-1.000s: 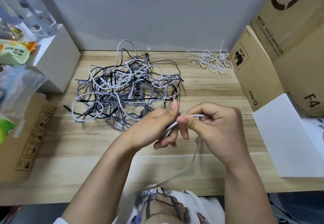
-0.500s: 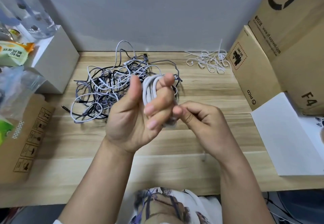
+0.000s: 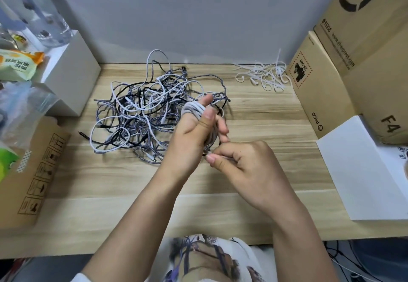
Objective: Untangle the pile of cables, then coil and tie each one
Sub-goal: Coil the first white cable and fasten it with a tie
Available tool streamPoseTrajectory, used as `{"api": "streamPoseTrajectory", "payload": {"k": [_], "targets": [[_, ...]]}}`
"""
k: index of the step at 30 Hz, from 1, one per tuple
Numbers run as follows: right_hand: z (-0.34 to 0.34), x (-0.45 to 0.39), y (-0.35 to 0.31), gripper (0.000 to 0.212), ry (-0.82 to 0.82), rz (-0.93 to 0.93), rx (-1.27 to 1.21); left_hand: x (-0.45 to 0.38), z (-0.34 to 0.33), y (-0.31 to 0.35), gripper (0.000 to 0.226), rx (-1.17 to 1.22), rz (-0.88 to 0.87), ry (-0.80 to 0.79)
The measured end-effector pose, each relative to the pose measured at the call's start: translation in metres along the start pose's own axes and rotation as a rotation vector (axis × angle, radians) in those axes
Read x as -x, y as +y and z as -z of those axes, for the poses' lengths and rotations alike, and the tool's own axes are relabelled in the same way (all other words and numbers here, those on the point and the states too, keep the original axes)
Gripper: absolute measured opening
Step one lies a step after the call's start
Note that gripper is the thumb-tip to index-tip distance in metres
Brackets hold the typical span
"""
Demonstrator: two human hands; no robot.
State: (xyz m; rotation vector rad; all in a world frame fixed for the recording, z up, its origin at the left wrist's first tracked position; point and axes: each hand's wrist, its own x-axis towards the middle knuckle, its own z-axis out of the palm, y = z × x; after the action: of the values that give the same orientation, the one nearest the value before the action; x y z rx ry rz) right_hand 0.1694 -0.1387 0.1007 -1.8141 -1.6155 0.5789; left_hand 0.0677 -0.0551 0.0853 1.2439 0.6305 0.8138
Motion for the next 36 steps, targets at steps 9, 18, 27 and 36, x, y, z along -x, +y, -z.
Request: {"api": "streamPoseTrajectory", "payload": {"k": [9,18,27,36], "targets": [[0.023,0.003,0.011,0.015,0.189,-0.021,-0.251,0.017,0.010,0.002,0.071,-0.399,0.275,-0.399],[0.020,-0.006,0.019,0.023,0.111,-0.029,-0.485,0.014,0.022,0.013,0.046,0.704,0.252,-0.933],[0.005,-0.005,0.015,0.031,-0.110,-0.088,-0.158,0.003,0.023,0.024,0.038,1.001,0.129,-0.331],[0.008,0.001,0.007,0.036,-0.128,-0.045,0.061,0.000,0.006,0.002,0.027,0.246,0.128,-0.063]]}}
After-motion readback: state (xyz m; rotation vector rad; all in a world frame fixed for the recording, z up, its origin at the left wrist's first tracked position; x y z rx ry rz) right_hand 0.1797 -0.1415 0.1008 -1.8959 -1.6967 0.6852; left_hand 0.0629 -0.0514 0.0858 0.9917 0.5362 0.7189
